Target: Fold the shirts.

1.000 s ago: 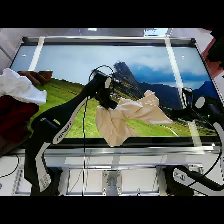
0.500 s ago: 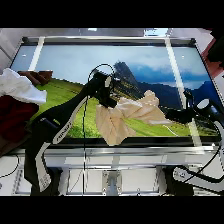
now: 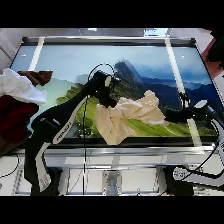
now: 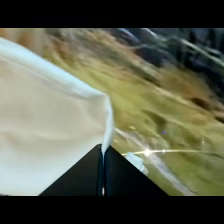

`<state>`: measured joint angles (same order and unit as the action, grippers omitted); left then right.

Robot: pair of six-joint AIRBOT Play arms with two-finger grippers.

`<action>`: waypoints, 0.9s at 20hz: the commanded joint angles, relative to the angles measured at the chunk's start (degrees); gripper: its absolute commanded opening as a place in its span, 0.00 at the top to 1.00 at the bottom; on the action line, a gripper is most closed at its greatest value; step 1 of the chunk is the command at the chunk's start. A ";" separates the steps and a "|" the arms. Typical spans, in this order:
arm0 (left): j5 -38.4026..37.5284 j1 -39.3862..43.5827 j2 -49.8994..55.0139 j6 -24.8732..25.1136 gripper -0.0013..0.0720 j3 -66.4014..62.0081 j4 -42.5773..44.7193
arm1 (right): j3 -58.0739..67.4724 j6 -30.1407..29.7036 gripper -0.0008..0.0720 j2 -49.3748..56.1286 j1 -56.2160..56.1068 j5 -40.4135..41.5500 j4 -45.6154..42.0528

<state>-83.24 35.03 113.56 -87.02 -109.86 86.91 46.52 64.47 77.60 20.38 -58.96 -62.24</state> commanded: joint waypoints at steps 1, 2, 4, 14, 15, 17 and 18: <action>-1.79 -0.04 -0.04 0.02 0.96 -4.83 5.35 | 1.09 -5.16 0.95 -0.13 0.04 -3.08 7.17; -3.72 -0.04 -0.35 0.04 0.96 -7.91 10.10 | 2.78 -5.95 0.95 -0.72 0.07 -5.84 6.91; -4.96 -0.37 -3.69 -0.48 0.96 -10.54 20.20 | 7.41 -6.23 0.95 -3.48 0.11 -11.23 5.77; -7.85 -3.52 -41.33 -1.81 0.96 -10.47 30.03 | 39.89 -2.29 0.96 -39.26 0.09 -15.61 5.14; -7.41 -3.52 -45.31 -2.27 0.96 -10.47 30.05 | 42.75 -2.21 0.96 -41.46 0.09 -13.84 4.79; -3.72 -3.52 -51.98 -4.26 0.97 -10.47 29.83 | 48.35 -1.29 0.96 -44.09 0.09 -9.70 3.80; -0.87 -3.52 -54.49 -4.96 0.97 -10.47 29.83 | 51.04 -1.27 0.96 -44.15 0.09 -7.67 3.72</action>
<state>-89.10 31.59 68.01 -89.91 -120.29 116.31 89.62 62.08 37.89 20.47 -72.10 -57.43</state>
